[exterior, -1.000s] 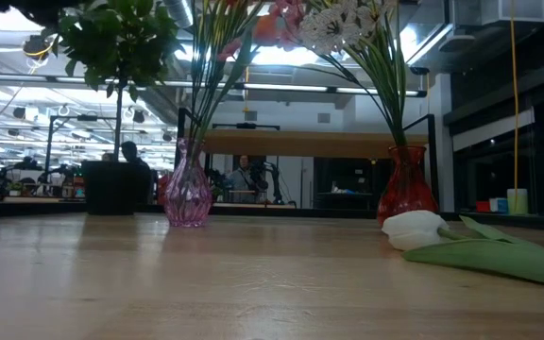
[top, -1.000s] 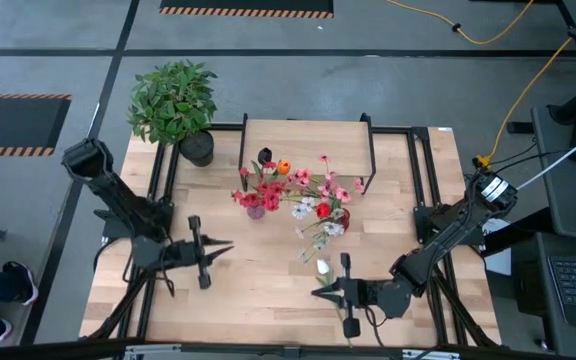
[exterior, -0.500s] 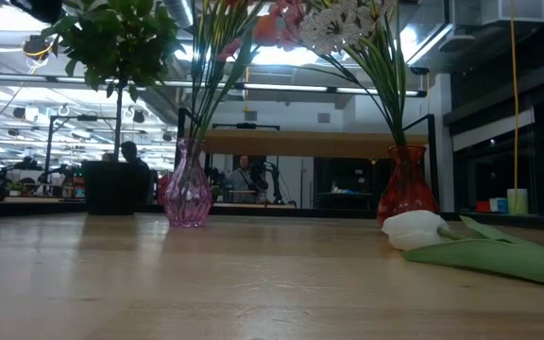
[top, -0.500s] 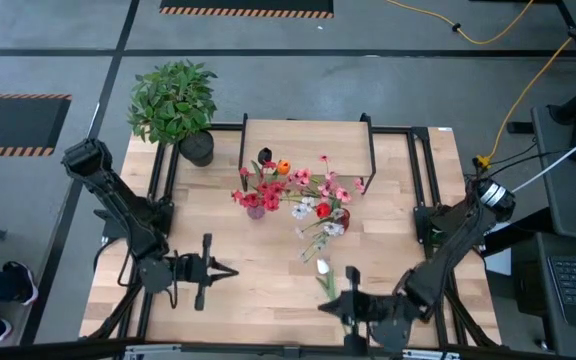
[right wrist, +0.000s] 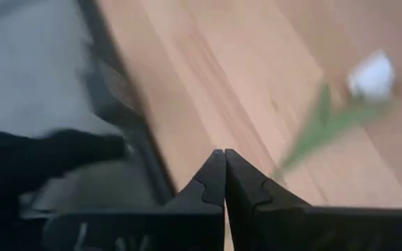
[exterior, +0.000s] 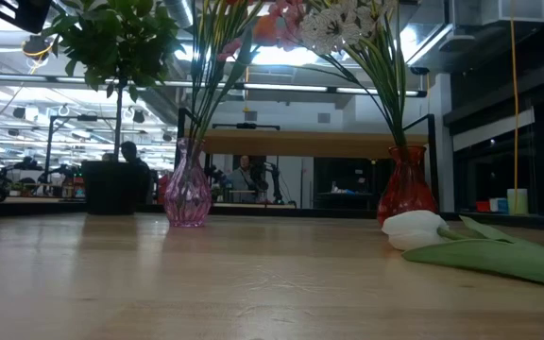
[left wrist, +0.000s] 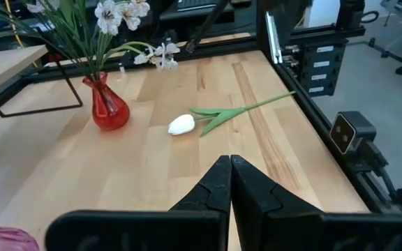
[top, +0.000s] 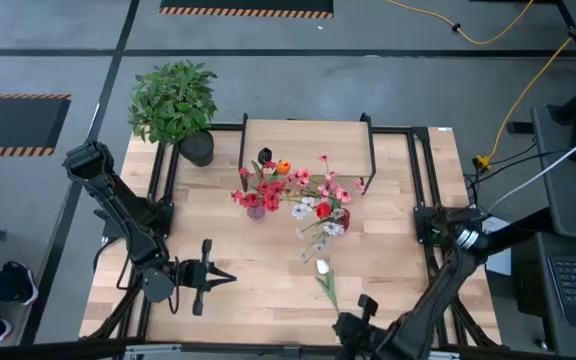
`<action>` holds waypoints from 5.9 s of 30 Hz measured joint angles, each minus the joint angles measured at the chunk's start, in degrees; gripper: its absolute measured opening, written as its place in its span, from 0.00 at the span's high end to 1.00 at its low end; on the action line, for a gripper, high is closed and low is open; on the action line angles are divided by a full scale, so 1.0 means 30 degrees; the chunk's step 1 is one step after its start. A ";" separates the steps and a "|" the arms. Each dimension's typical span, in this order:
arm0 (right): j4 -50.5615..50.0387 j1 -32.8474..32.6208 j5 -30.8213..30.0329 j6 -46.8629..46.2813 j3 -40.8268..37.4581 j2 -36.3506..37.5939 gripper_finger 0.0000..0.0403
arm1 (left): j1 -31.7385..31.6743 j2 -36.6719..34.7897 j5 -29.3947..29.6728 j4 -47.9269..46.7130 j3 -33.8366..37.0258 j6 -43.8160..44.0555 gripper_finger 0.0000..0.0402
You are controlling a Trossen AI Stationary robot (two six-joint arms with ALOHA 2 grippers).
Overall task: Pick and place flowers into a vace then onto a shelf
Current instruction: Put the white tulip into the purple vase
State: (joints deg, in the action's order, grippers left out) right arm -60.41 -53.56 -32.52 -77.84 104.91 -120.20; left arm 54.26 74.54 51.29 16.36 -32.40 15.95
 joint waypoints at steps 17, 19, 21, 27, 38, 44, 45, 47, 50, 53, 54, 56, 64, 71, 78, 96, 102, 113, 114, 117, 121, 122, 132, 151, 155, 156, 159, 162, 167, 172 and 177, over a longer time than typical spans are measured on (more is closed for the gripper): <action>-0.2523 0.0270 0.2734 -0.4450 0.0880 -0.2391 0.92 | 0.0030 0.0000 -0.0015 -0.1276 0.0000 0.1501 0.98; -0.2394 0.0270 0.2727 -0.4453 0.0880 -0.2419 0.88 | 0.0030 0.0000 -0.0019 -0.1276 0.0000 0.1495 0.98; -0.2163 0.0279 0.2727 -0.4485 0.0880 -0.2433 0.83 | 0.0030 0.0000 -0.0106 -0.1276 0.0000 0.1500 0.98; -0.1979 0.0350 0.2706 -0.5393 0.0873 -0.2549 0.68 | 0.0030 0.0000 -0.0510 -0.1517 0.0000 0.1495 0.98; -0.2292 0.0692 0.2954 -0.5478 0.0858 -0.4179 0.62 | 0.0030 0.0000 -0.0508 -0.1538 0.0000 0.1500 0.98; -0.2969 0.1068 0.3909 -0.6480 0.0860 -0.5169 0.62 | 0.0030 0.0000 -0.0503 -0.1538 0.0000 0.1500 0.98; -0.2989 0.1117 0.4157 -0.6498 0.0896 -0.5258 0.62 | 0.0030 0.0000 -0.0503 -0.1538 0.0000 0.1500 0.98; -0.2999 0.1201 0.4336 -0.6507 0.0946 -0.5438 0.62 | 0.0030 0.0000 -0.0497 -0.1543 0.0007 0.1500 0.98; -0.2973 0.1247 0.4295 -0.6551 0.0957 -0.5747 0.62 | 0.0030 0.0000 -0.0503 -0.1538 0.0007 0.1500 0.98; -0.2827 0.1315 0.4474 -0.6561 0.0944 -0.5793 0.63 | 0.0030 0.0000 -0.0503 -0.1538 0.0007 0.1500 0.98; -0.2709 0.1345 0.4561 -0.6566 0.0937 -0.5799 0.65 | 0.0030 0.0000 -0.0503 -0.1538 0.0007 0.1500 0.98; -0.2355 0.1412 0.4917 -0.6566 0.0924 -0.5799 0.70 | 0.0030 0.0000 -0.0505 -0.1538 0.0007 0.1500 0.98; -0.1629 0.1443 0.5226 -0.6581 0.0902 -0.5799 0.97 | 0.0030 0.0000 -0.0541 -0.1538 0.0007 0.1512 0.98; -0.1694 0.1421 0.4818 -0.6679 0.0873 -0.5722 0.99 | 0.0030 0.0000 -0.0582 -0.1541 0.0015 0.1937 0.98; -0.2004 0.1414 0.3629 -0.6454 0.0720 -0.4742 1.00 | 0.0030 0.0000 -0.0576 -0.1560 0.0015 0.1945 0.98; -0.2206 0.1108 -0.0195 -0.3747 0.0807 -0.1995 1.00 | 0.0028 0.0000 -0.0991 -0.1540 0.0022 0.0983 0.98; 0.0099 0.1020 -0.1250 -0.0046 0.0823 -0.1068 1.00 | 0.0030 0.0000 -0.0991 -0.1531 0.0022 0.0925 0.98; 0.2270 0.1897 -0.4106 0.5146 0.0844 -0.0466 1.00 | 0.0023 0.0000 -0.0992 -0.0665 0.0022 0.0914 0.90; 0.2379 0.1984 -0.4269 0.5211 0.0844 -0.0466 1.00 | 0.0029 0.0000 -0.0997 -0.0424 0.0029 0.0683 0.89; 0.2906 0.2240 -0.4347 0.6290 0.0844 -0.0383 1.00 | 0.0023 0.0000 -0.1118 0.0816 0.0029 -0.0234 0.85; 0.4582 0.2534 -0.4707 0.8838 0.0844 0.0079 1.00 | 0.0030 0.0000 -0.1758 0.2993 0.0029 -0.1785 0.81; 0.5095 0.2575 -0.4848 0.9543 0.0844 0.0226 1.00 | 0.0025 -0.0007 -0.1993 0.3449 0.0022 -0.2139 0.80; 0.8828 0.2777 -0.6188 1.5752 0.0869 0.1159 1.00 | 0.0008 0.0004 -0.2325 0.7631 0.0029 -0.5396 0.74; 1.7489 0.4656 -0.2578 2.4669 0.0851 0.1137 1.00 | -0.1493 0.1450 -0.8641 1.7150 -0.0007 -1.1522 0.62; 1.8045 0.4781 -0.2506 2.5091 0.0851 0.1137 1.00 | -0.1802 0.1435 -0.8587 1.7739 -0.0149 -1.1881 0.62; 1.8064 0.4880 -0.2539 2.5098 0.0851 0.1137 1.00 | -0.1895 0.1435 -0.8582 1.7668 -0.0263 -1.1808 0.62; 1.8184 0.5182 -0.1995 2.5098 0.0851 0.1137 1.00 | -0.2283 0.1435 -0.8584 1.7048 -0.0813 -1.1293 0.62; 1.8253 0.5443 -0.1561 2.5095 0.0851 0.1137 1.00 | -0.2540 0.1443 -0.8925 1.6140 -0.1354 -1.0967 0.62; 1.8289 0.5675 -0.1577 2.5090 0.0851 0.1137 1.00 | -0.2622 0.1450 -0.9246 1.4966 -0.1871 -1.0571 0.62; 1.8289 0.5672 -0.1545 2.5101 0.0851 0.1137 1.00 | -0.2768 0.1450 -0.9594 1.5024 -0.2151 -1.0495 0.62; 1.8298 0.5776 -0.1556 2.5099 0.0851 0.1137 1.00 | -0.2760 0.1450 -1.0149 1.5032 -0.2422 -1.0506 0.62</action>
State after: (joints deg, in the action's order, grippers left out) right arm -5.52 -36.23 -37.19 -2.54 107.46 -116.79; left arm 45.98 78.89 20.84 61.46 -39.67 -15.57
